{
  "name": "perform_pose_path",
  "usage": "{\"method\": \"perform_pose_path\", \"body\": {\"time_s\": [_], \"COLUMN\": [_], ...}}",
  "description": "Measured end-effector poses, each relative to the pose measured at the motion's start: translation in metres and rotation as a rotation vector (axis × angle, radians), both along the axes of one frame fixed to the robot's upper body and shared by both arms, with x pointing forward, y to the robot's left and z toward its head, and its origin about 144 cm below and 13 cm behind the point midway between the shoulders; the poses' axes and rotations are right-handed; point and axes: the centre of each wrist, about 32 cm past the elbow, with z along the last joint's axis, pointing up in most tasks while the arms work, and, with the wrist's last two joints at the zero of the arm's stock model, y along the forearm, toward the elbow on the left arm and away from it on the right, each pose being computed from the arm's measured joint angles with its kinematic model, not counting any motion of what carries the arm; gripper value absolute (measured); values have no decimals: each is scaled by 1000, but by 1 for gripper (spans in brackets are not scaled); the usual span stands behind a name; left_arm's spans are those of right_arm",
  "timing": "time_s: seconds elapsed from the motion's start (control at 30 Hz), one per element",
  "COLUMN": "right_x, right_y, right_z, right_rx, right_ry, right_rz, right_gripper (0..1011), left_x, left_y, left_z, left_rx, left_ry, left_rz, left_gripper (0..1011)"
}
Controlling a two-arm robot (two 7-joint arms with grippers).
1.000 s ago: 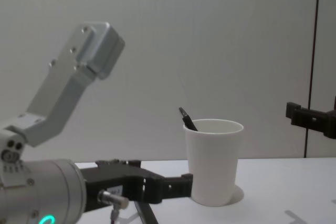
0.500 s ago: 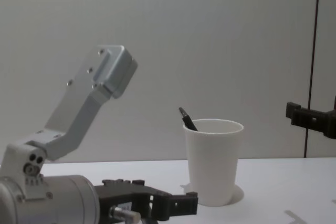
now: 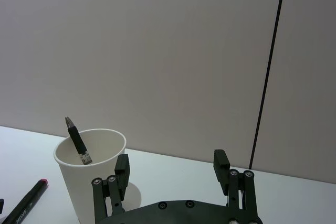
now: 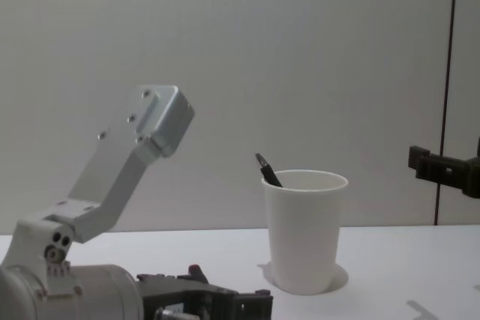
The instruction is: Place the pen into the pen holder.
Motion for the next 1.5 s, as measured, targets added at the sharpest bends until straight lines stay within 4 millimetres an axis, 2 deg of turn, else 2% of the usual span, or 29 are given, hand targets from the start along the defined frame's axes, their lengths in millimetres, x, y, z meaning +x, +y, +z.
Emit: {"method": "perform_pose_path", "body": {"time_s": [1.5], "right_x": [0], "right_y": [0], "right_z": [0], "right_rx": [0], "right_ry": [0], "right_rz": [0], "right_gripper": [1001], "left_x": [8], "left_y": [-7], "left_z": [1], "left_rx": [125], "left_ry": [23], "left_rz": [13], "left_gripper": [998]}}
